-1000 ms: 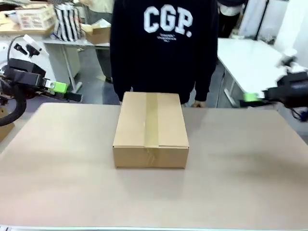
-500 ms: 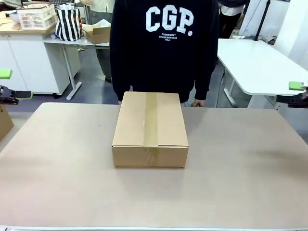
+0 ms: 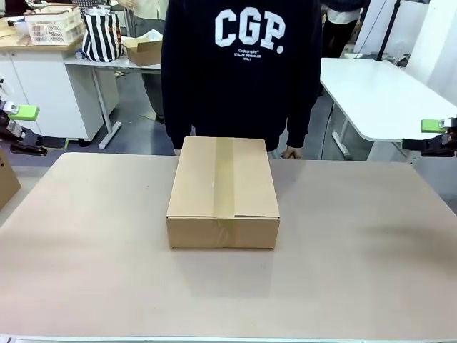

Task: Pack the gift set into the box.
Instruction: Press and hold the closed box until the human finishes sealing it.

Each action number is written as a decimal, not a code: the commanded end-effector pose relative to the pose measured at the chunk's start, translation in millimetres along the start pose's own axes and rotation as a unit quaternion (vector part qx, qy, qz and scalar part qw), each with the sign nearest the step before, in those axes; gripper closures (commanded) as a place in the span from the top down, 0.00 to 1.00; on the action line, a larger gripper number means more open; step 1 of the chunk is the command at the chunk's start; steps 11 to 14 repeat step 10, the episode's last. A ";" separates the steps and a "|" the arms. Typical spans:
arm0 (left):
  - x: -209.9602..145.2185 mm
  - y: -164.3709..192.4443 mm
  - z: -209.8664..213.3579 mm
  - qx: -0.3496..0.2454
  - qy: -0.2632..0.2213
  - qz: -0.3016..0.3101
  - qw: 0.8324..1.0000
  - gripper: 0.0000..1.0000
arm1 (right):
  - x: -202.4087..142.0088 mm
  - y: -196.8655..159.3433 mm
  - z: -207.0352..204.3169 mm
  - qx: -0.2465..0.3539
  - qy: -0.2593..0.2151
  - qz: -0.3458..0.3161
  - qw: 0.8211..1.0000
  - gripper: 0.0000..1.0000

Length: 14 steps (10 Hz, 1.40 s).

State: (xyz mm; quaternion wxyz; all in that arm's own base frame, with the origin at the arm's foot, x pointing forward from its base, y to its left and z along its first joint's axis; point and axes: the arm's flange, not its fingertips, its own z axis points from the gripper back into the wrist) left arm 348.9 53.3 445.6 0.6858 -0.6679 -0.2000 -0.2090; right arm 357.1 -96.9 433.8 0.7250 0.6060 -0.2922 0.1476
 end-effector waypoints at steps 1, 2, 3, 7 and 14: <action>0.3 -0.1 3.7 0.001 -0.003 -0.010 1.000 1.00 | -3.7 1.9 1.0 -0.011 0.000 -0.003 1.000 1.00; 0.3 -0.1 3.7 0.001 -0.003 -0.010 1.000 1.00 | -3.7 1.9 1.0 -0.011 0.000 -0.003 1.000 1.00; 0.3 -0.1 3.7 0.001 -0.003 -0.010 1.000 1.00 | -3.7 1.9 1.0 -0.011 0.000 -0.003 1.000 1.00; 0.3 -0.1 3.7 0.001 -0.003 -0.010 1.000 1.00 | -3.7 1.9 1.0 -0.011 0.000 -0.003 1.000 1.00; 0.3 -0.1 3.7 0.001 -0.003 -0.010 1.000 1.00 | -3.7 1.9 1.0 -0.011 0.000 -0.003 1.000 1.00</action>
